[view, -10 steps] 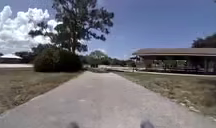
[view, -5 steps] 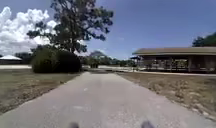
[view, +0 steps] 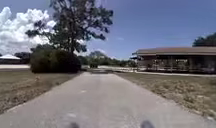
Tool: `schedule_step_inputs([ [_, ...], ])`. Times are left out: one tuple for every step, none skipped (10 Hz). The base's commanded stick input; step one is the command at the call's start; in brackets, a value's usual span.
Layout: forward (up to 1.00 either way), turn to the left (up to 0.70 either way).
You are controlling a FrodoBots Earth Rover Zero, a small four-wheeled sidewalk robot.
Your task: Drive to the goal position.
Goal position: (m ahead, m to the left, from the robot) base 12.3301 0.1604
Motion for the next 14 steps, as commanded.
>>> schedule_step_inputs([
  [0.50, 0.00],
  [0.50, 0.00],
  [0.50, 0.00],
  [0.50, 0.00],
  [0.50, 0.00],
  [0.50, 0.00],
  [0.50, 0.00],
  [0.50, 0.00],
  [0.50, 0.00],
  [0.50, 0.00],
  [0.50, 0.00],
  [0.50, 0.00],
  [0.50, 0.00],
  [0.50, 0.00],
])
